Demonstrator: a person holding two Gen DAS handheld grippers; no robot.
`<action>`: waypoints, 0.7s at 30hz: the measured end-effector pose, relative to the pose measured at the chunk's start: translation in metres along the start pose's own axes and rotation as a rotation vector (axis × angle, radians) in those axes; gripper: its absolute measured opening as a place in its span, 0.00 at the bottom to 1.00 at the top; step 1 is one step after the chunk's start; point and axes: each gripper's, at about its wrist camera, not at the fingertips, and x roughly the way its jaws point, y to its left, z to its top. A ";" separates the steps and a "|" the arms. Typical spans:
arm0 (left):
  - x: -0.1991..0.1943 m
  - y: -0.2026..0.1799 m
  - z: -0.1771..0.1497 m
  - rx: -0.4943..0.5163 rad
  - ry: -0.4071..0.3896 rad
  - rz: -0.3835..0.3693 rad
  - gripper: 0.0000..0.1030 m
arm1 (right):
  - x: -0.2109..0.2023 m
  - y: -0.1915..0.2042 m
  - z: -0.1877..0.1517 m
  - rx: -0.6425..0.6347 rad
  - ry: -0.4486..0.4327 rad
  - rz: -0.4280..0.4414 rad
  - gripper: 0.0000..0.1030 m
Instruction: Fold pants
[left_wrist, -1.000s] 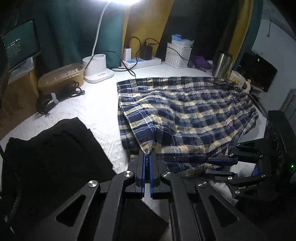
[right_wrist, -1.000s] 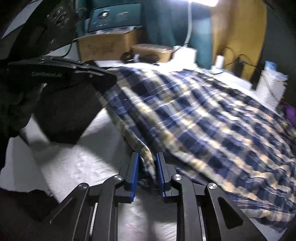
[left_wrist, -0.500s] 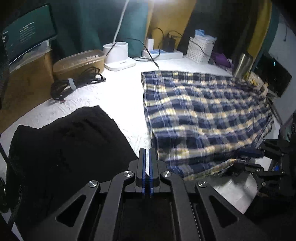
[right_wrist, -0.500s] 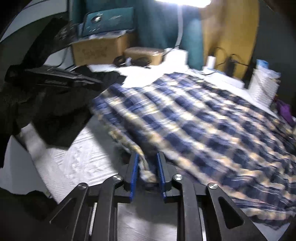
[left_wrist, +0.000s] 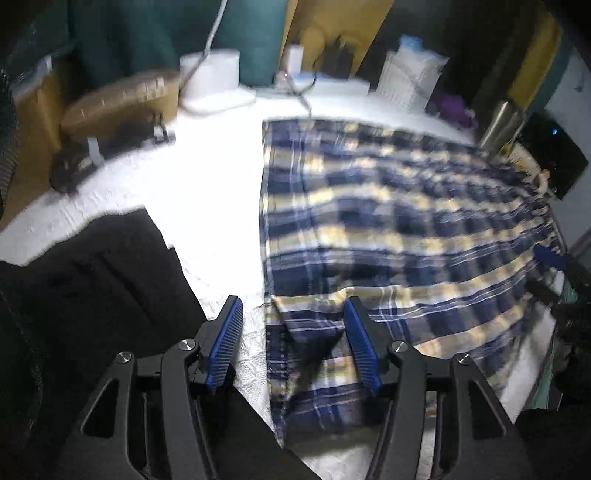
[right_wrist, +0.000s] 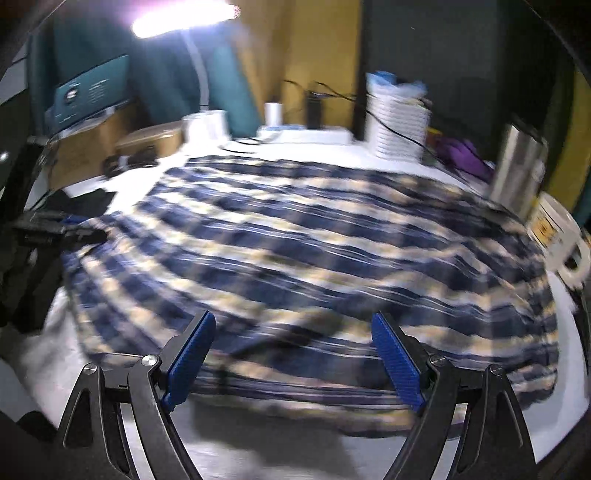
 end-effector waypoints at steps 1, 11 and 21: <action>0.000 -0.002 -0.001 0.014 0.002 0.002 0.55 | 0.001 -0.005 -0.002 0.010 0.005 -0.009 0.85; -0.004 -0.029 -0.008 0.145 0.048 0.064 0.21 | 0.019 -0.029 -0.015 0.052 0.047 -0.027 0.85; -0.010 -0.036 -0.014 0.158 0.074 0.171 0.24 | 0.012 -0.024 -0.023 -0.009 0.087 -0.020 0.85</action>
